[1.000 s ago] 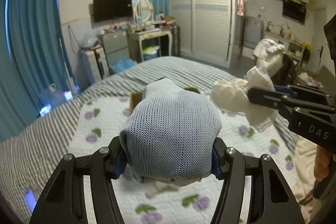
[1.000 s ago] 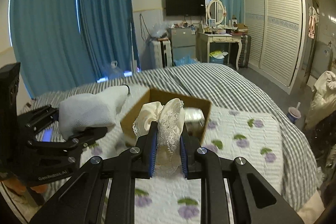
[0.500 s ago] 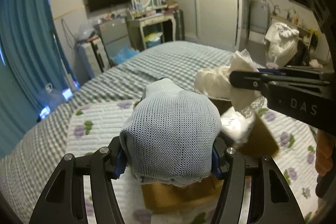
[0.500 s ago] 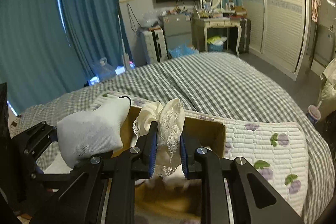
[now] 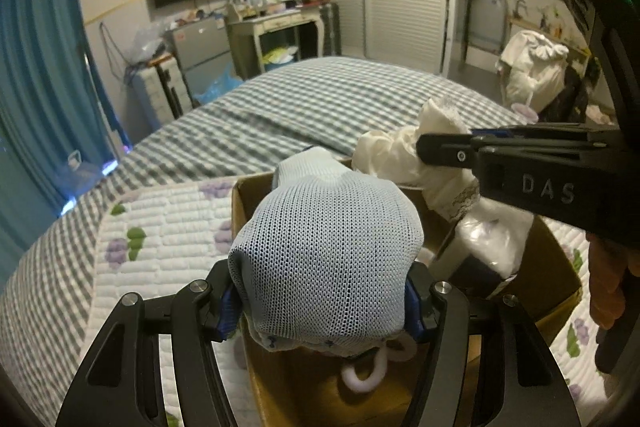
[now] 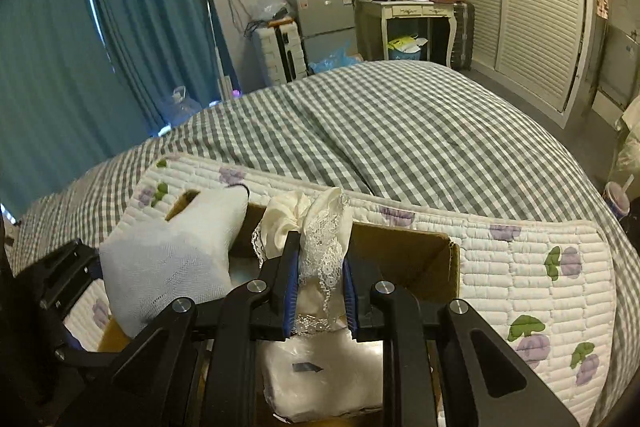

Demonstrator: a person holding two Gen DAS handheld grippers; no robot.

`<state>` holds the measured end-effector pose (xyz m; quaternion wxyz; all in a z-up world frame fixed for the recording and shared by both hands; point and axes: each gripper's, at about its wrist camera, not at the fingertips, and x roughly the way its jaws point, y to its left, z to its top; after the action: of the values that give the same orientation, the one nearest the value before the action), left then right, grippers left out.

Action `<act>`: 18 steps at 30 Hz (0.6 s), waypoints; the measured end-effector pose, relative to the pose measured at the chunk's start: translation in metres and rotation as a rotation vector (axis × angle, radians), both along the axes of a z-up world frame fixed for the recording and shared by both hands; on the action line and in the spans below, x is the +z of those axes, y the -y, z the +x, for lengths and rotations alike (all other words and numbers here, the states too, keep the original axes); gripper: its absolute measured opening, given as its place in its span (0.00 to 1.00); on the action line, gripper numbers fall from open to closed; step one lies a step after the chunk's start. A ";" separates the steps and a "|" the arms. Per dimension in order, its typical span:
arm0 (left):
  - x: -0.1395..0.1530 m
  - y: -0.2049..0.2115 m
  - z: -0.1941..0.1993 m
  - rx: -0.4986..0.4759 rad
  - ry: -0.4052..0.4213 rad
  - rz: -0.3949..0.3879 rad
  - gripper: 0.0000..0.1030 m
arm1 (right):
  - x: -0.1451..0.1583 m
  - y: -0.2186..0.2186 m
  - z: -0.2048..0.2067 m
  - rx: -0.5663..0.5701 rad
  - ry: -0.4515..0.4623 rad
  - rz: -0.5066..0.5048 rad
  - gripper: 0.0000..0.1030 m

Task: Organize soft objects
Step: 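Drop the sock bundle and lace scrunchie into the box, opening both tools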

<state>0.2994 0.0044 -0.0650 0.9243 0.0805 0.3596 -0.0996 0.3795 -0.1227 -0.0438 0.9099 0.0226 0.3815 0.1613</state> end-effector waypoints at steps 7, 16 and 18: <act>0.034 -0.001 -0.018 0.021 0.060 -0.007 0.90 | 0.035 0.012 -0.021 -0.049 0.050 0.021 0.54; 0.130 -0.007 -0.087 0.051 0.205 0.000 0.91 | 0.137 0.035 -0.103 -0.077 0.186 0.022 0.57; 0.153 -0.012 -0.109 0.052 0.247 -0.006 0.91 | 0.162 0.037 -0.131 -0.077 0.225 0.013 0.61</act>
<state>0.1902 0.0161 0.0879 0.9640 0.0801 0.2449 -0.0662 0.2488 -0.1594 0.1178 0.9523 0.0248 0.2749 0.1303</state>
